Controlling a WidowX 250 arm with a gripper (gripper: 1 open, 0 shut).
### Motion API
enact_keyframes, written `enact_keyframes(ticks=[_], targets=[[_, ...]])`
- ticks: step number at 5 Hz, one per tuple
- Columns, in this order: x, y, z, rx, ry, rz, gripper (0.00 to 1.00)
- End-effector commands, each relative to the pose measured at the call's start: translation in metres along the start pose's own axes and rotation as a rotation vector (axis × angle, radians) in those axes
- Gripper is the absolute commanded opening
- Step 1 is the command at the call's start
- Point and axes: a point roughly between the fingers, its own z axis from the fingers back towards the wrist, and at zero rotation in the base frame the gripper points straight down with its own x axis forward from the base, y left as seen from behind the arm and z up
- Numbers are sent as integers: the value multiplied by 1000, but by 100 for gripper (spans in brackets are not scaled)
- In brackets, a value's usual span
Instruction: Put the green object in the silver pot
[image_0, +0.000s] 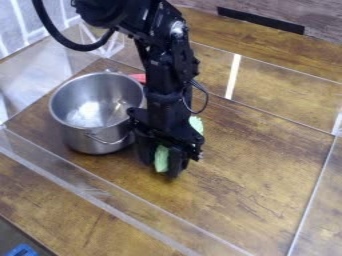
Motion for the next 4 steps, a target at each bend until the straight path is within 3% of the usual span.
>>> enact_keyframes(ticks=[1, 2, 4], targets=[[11, 5, 32, 13, -60, 7, 0], [12, 6, 52, 38, -61, 11, 0], [19, 21, 109, 127, -85, 56, 0]])
